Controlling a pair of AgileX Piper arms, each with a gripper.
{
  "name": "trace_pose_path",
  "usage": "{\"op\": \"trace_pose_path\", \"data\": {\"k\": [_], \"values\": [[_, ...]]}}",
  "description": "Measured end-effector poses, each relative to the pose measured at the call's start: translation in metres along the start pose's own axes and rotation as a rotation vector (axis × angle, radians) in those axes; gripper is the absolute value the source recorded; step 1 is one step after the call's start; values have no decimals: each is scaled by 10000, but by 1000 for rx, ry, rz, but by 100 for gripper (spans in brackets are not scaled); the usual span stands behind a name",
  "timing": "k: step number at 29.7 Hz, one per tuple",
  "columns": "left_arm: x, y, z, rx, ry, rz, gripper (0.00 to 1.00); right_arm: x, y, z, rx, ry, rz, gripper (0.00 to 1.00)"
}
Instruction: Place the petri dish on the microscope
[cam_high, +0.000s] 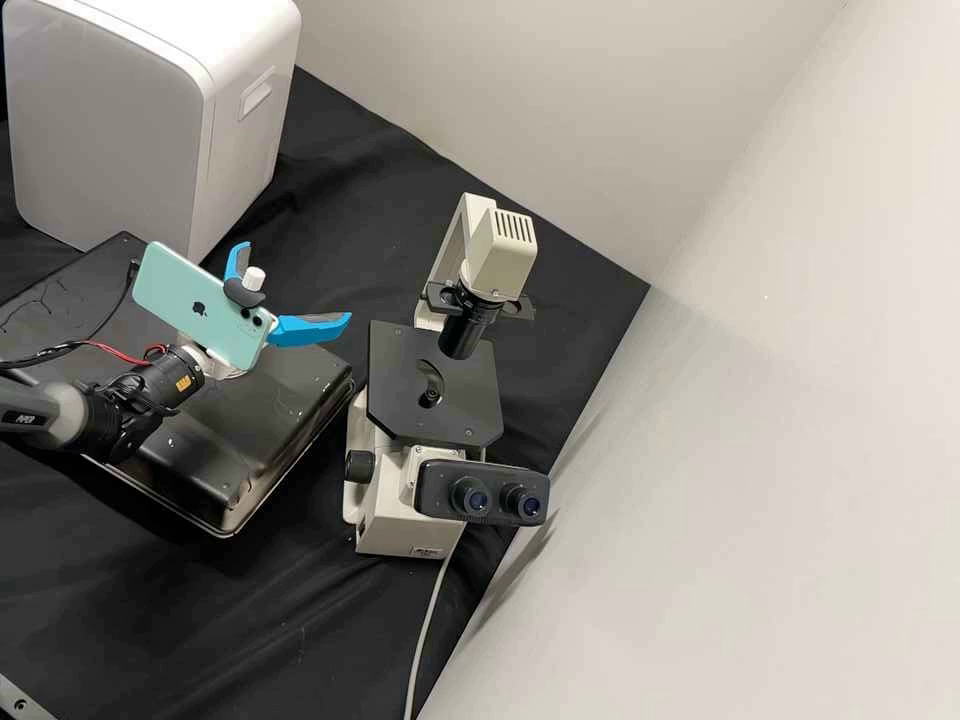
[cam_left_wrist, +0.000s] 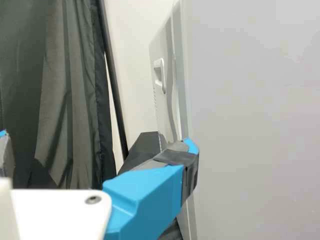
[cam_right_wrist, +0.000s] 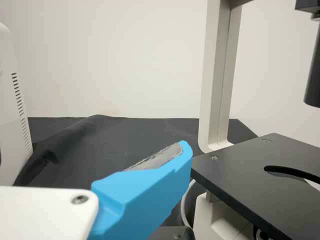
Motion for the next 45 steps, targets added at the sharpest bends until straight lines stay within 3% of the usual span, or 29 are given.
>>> {"op": "trace_pose_path", "data": {"k": [12, 15, 18, 29, 34, 39, 45], "values": [[0, 0, 0, 0, 0, 0, 100, 0, 0, 0, 0, 0, 0, 100], [-44, -28, 20, -3, -7, -13, 100, 0, 0, 0, 0, 0, 0, 100], [-152, -56, 73, -22, -25, -28, 100, 0, 0, 0, 0, 0, 0, 100], [-655, -16, 461, -32, -196, -28, 100, 0, 0, 0, 0, 0, 0, 100], [-934, -18, 497, -39, -248, 6, 100, 0, 0, 0, 0, 0, 0, 100], [-1192, -43, 502, -83, -297, 31, 100, 0, 0, 0, 0, 0, 0, 100], [-1419, -111, 569, -87, -398, 44, 100, 0, 0, 0, 0, 0, 0, 100]]}}
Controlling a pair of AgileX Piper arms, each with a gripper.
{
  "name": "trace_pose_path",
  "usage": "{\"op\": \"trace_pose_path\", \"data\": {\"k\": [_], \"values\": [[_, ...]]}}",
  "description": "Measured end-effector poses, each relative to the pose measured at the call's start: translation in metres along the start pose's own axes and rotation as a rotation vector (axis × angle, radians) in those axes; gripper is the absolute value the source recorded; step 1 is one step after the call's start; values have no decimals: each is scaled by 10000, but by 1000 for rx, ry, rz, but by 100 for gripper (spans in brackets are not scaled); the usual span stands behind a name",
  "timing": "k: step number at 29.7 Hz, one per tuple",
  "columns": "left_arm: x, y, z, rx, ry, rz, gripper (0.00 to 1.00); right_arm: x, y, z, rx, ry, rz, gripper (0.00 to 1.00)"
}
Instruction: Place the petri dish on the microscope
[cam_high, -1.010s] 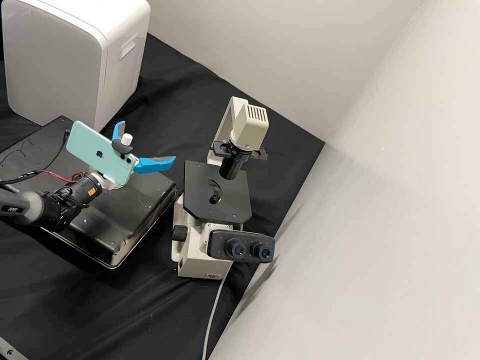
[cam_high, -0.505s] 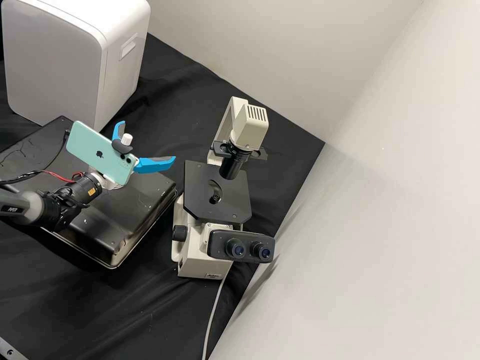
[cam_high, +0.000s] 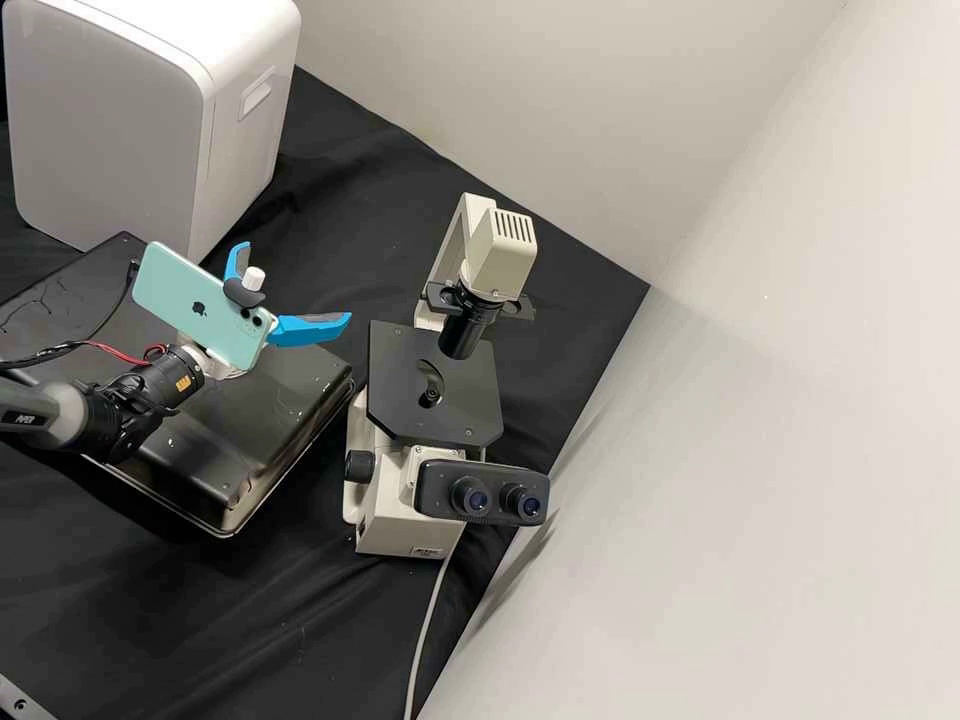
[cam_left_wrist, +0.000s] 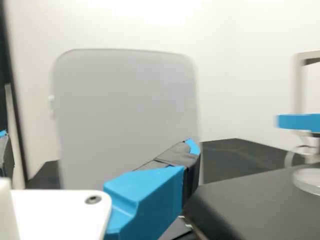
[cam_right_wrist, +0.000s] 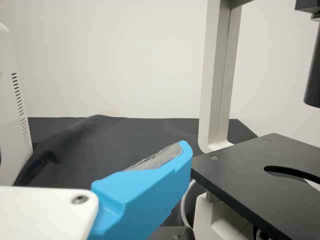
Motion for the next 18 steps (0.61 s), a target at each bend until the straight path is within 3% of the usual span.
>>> {"op": "trace_pose_path", "data": {"k": [4, 9, 14, 18], "values": [[-75, -51, 85, -9, -62, -8, 100, 0, 0, 0, 0, 0, 0, 100], [-112, -15, 185, -24, -125, 13, 100, 0, 0, 0, 0, 0, 0, 100], [-140, -19, 300, -66, -206, 4, 100, 0, 0, 0, 0, 0, 0, 100], [-162, -36, 396, -83, -266, -10, 100, 0, 0, 0, 0, 0, 0, 100]]}}
